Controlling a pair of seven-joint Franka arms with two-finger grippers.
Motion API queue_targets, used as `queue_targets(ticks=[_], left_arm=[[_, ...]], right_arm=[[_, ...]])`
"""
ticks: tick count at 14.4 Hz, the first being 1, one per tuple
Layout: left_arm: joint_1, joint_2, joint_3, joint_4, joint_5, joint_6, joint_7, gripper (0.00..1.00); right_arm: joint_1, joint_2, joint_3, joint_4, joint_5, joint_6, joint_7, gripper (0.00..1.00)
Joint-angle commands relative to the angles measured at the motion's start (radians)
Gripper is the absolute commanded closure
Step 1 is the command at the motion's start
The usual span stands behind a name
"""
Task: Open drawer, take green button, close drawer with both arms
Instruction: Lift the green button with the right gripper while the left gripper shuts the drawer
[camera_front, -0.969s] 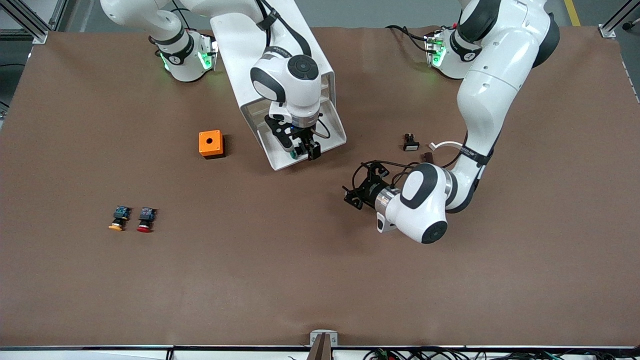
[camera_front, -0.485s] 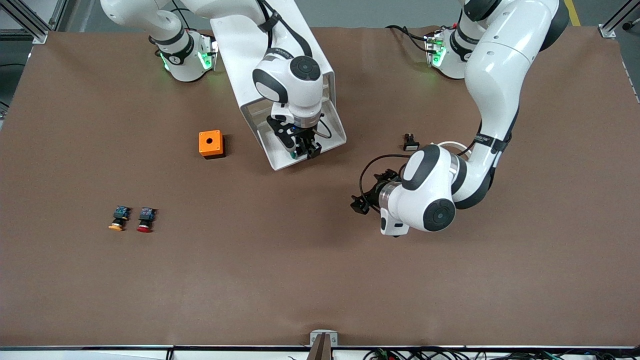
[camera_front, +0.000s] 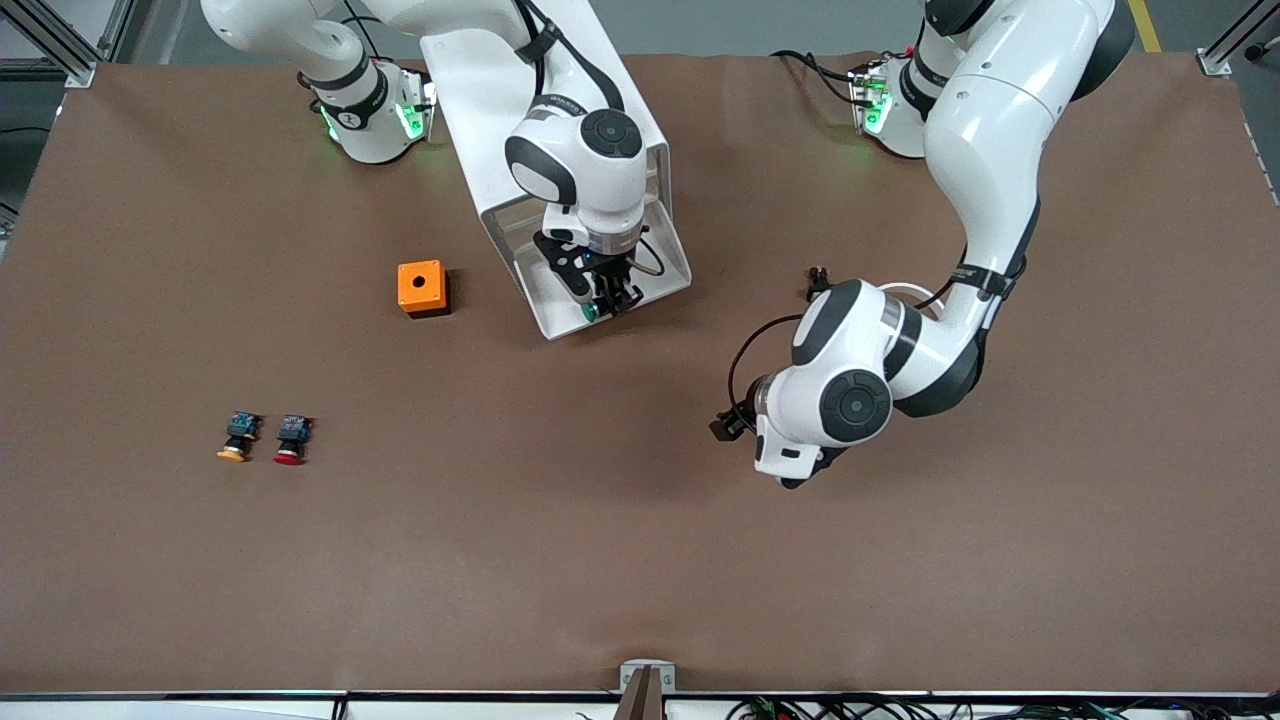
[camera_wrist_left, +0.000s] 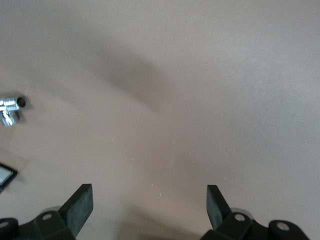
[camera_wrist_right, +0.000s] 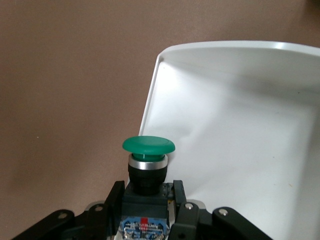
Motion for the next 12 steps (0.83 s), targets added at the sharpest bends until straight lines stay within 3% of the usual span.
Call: queue_targets(ticks=[1, 7, 12], left_arm=[[-0.019, -0.015, -0.007, -0.03, 0.071, 0.048, 0.008, 0.0], [-0.049, -0.009, -0.005, -0.053, 0.14, 0.082, -0.007, 0.0], [-0.054, -0.009, -0.005, -0.08, 0.139, 0.16, -0.007, 0.0]], right_arm=[[0.005, -0.02, -0.006, 0.018, -0.034, -0.006, 0.022, 0.98], [-0.091, -0.084, -0.002, 0.059, -0.022, -0.121, -0.212, 1.0], [-0.253, -0.144, -0.005, 0.07, 0.113, -0.131, -0.645, 1.0]])
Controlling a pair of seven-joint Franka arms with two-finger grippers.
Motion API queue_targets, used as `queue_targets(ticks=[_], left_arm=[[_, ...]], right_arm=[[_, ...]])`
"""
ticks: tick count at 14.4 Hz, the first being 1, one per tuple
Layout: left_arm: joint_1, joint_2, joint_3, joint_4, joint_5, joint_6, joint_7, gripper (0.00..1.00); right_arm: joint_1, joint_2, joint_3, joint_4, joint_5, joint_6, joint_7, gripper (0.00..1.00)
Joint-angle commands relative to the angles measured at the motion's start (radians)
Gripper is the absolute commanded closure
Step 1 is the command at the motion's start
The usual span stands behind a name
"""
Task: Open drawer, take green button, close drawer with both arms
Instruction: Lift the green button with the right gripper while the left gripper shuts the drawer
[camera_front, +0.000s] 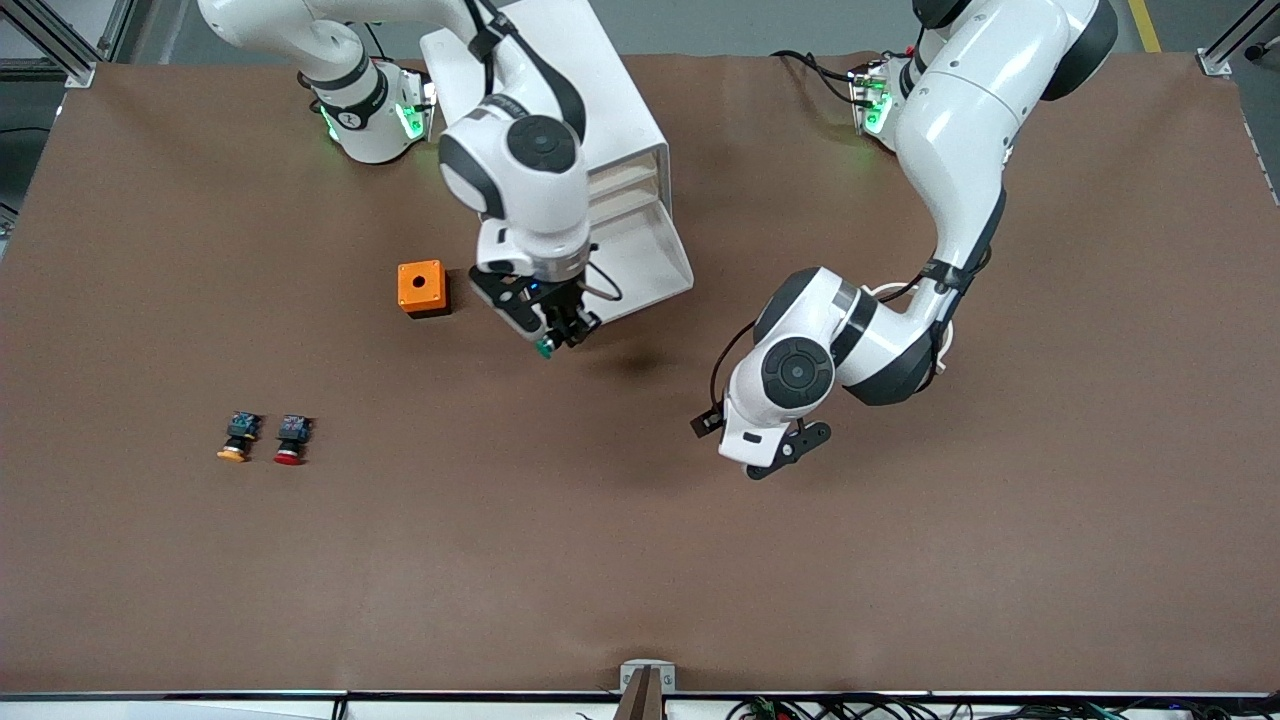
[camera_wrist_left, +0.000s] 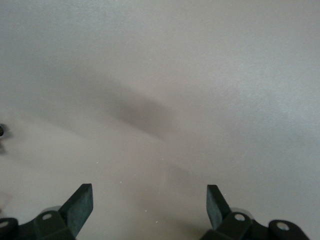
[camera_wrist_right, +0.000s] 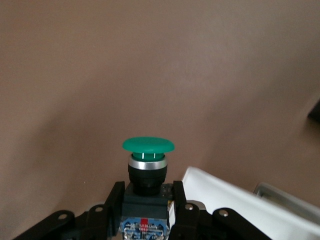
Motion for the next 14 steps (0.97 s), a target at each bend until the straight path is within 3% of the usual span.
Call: queue_targets(ticks=[1, 7, 14], left_arm=[[-0.015, -0.01, -0.005, -0.022, 0.022, 0.035, -0.01, 0.0], [-0.092, -0.01, -0.005, -0.023, 0.013, 0.034, -0.037, 0.0], [-0.173, 0.008, -0.006, -0.039, 0.011, 0.032, -0.094, 0.0]], right_arm=[[-0.097, -0.039, 0.014, 0.01, 0.066, -0.036, -0.238, 1.0], [-0.257, -0.045, 0.007, 0.027, 0.067, -0.116, -0.691, 1.0], [-0.453, -0.027, 0.007, -0.017, 0.067, -0.037, -1.058, 1.0]])
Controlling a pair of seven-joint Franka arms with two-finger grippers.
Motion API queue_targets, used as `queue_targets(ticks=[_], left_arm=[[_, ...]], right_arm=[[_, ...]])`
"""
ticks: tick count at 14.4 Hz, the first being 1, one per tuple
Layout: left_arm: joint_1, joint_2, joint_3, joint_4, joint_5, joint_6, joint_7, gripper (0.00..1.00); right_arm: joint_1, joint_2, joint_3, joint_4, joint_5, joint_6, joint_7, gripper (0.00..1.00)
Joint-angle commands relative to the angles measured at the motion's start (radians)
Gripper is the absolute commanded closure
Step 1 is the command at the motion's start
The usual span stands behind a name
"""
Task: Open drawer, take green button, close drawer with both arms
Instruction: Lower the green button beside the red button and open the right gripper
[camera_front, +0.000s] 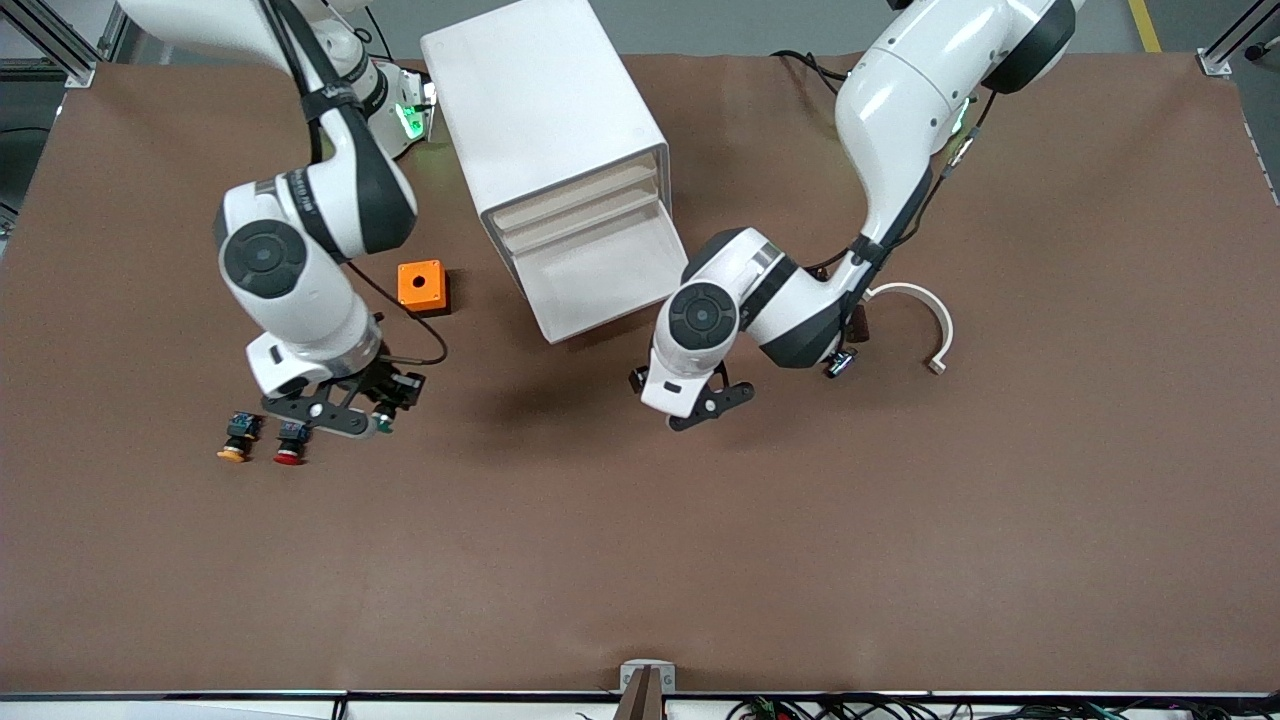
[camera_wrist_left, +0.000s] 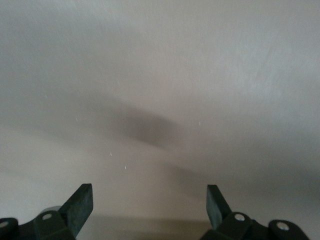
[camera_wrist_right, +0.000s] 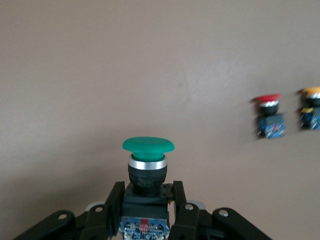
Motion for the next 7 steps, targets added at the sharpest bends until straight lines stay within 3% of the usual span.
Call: queue_targets(ticks=[1, 7], left_arm=[[-0.03, 0.009, -0.002, -0.013, 0.01, 0.012, -0.029, 0.0], [-0.078, 0.015, -0.004, -0.013, -0.071, 0.006, -0.03, 0.0]], right_arm=[[-0.085, -0.001, 0.016, -0.068, 0.01, 0.088, -0.136, 1.0], [-0.184, 0.063, 0.016, -0.142, 0.01, 0.275, -0.289, 1.0]])
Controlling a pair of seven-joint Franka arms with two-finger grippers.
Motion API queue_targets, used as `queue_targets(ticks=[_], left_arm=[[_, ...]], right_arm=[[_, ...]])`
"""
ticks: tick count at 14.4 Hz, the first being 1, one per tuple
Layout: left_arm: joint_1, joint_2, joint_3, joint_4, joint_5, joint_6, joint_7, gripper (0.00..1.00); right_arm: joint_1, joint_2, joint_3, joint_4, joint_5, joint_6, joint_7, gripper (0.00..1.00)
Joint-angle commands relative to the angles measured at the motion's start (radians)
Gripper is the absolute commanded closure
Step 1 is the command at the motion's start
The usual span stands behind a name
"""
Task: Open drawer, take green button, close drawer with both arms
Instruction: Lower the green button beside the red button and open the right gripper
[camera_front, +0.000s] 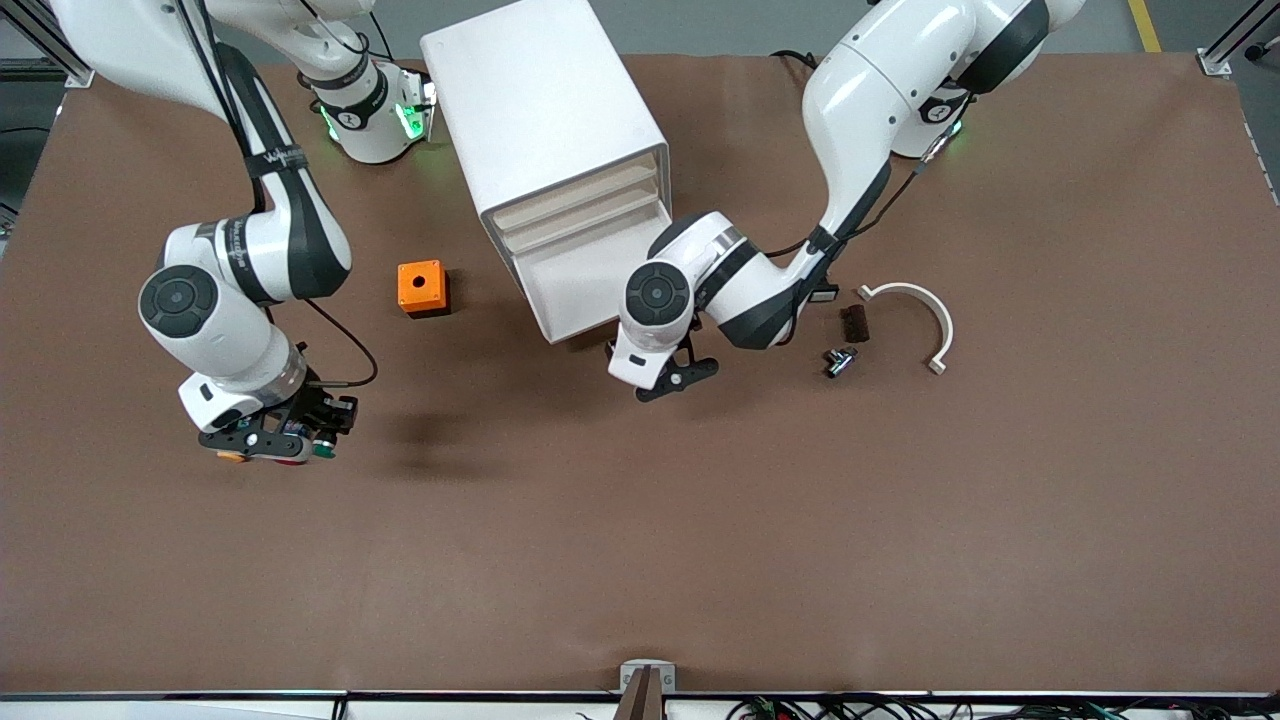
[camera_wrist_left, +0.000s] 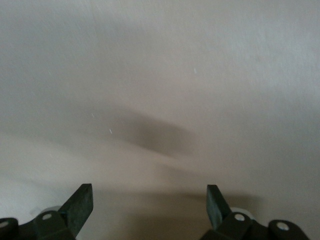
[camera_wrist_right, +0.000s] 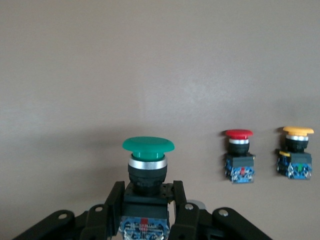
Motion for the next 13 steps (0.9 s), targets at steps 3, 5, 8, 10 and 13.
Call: queue_targets(ticks=[3, 5, 8, 10, 13], left_arm=[[-0.034, 0.006, -0.001, -0.003, -0.083, 0.004, -0.01, 0.0], [-0.048, 0.011, -0.001, -0.003, -0.109, 0.004, -0.01, 0.0], [-0.072, 0.015, -0.003, -0.024, -0.146, 0.005, -0.012, 0.0], [-0.083, 0.015, -0.003, -0.027, -0.195, 0.005, -0.012, 0.0], [-0.091, 0.015, -0.004, -0.027, -0.25, 0.005, -0.012, 0.0]], right_arm=[[-0.06, 0.053, 0.017, -0.046, 0.01, 0.122, -0.064, 1.0], [-0.064, 0.071, 0.017, -0.063, 0.01, 0.165, -0.064, 1.0], [-0.08, 0.11, 0.017, -0.084, 0.01, 0.243, -0.091, 1.0], [-0.084, 0.119, 0.017, -0.106, 0.01, 0.283, -0.101, 1.0], [-0.092, 0.145, 0.017, -0.126, 0.01, 0.326, -0.133, 1.0]])
